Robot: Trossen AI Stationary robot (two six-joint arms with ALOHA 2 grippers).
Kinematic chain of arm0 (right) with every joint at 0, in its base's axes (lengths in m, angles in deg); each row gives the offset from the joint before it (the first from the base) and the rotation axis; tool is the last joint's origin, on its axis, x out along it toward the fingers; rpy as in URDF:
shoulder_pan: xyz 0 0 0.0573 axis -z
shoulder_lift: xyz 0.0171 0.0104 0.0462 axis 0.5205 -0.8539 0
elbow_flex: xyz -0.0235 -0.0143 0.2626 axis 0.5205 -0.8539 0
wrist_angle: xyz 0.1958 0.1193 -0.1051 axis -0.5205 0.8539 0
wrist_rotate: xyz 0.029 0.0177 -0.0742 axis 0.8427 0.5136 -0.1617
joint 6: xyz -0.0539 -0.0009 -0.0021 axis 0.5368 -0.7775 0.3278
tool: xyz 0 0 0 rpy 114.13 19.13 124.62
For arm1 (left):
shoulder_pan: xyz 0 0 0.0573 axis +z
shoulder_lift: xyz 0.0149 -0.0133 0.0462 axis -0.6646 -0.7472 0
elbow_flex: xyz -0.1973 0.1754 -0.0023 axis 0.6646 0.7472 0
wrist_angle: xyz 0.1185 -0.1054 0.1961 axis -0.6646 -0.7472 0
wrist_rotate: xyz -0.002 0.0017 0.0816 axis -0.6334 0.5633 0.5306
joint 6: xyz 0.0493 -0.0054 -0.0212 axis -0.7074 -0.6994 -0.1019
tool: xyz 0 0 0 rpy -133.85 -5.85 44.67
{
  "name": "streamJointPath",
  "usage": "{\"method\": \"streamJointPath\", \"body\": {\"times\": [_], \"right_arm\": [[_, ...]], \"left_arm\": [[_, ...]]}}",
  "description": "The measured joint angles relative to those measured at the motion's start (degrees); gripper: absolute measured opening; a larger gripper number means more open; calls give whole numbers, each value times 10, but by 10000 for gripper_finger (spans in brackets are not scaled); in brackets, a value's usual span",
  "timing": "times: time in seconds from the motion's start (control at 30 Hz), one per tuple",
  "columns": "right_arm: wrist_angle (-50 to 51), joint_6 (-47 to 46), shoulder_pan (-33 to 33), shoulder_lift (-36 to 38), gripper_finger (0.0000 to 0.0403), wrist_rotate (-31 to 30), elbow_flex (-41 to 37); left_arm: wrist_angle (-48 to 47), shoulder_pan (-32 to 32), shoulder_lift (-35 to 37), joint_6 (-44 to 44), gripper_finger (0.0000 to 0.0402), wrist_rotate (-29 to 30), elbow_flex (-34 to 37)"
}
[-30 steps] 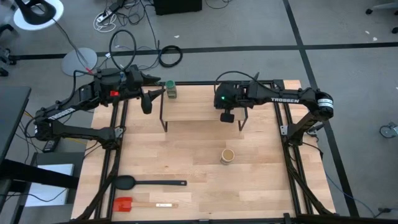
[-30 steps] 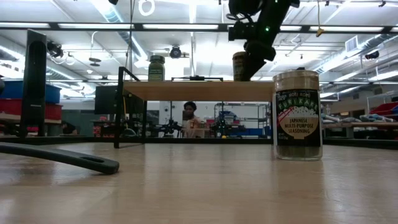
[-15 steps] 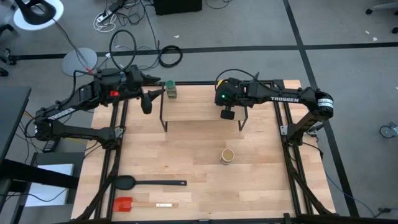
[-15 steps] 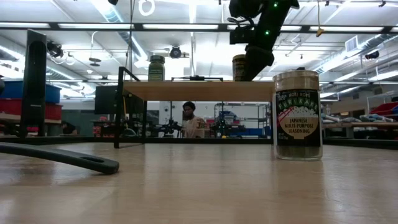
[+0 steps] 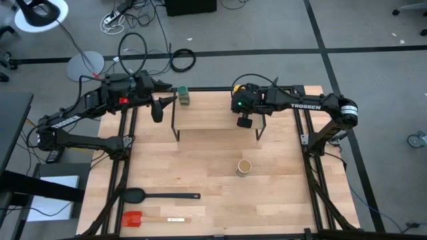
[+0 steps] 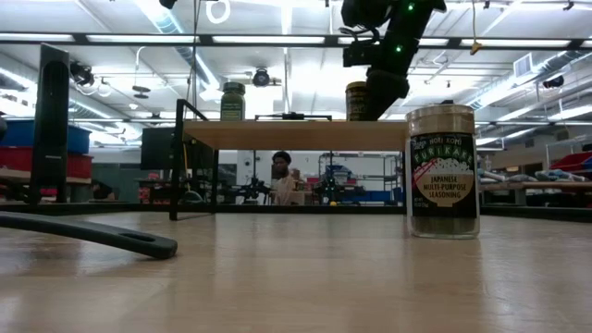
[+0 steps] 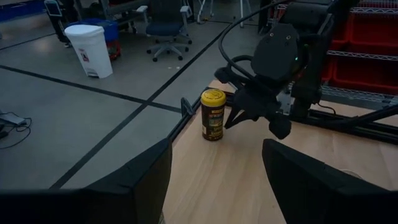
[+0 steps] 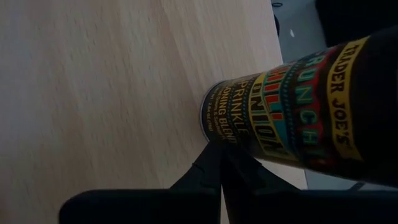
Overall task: Shelf spices
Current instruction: Put the brown seasoning bottle on the shelf
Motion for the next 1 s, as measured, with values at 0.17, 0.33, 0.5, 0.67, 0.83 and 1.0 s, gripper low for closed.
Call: {"method": "streamJointPath", "body": {"times": [0.17, 0.33, 0.5, 0.67, 0.83, 1.0], "right_arm": [[0, -8, -34, 19, 0, 6, 0], [14, -21, -83, 54, 0, 33, 18], [19, -3, -129, 85, 0, 123, 49], [24, -35, -159, 101, 0, 222, 73], [105, -118, -196, 95, 24, 243, 76], [132, -141, -256, 83, 91, 256, 57]], "left_arm": [[0, 0, 0, 0, 254, 0, 0], [6, 0, -1, -3, 254, 0, 0], [16, 0, -23, -6, 254, -30, -1], [19, 0, -68, -12, 254, -43, -1], [20, 0, -113, -12, 254, -48, -1], [46, -2, -137, -12, 254, -93, -1]]}}
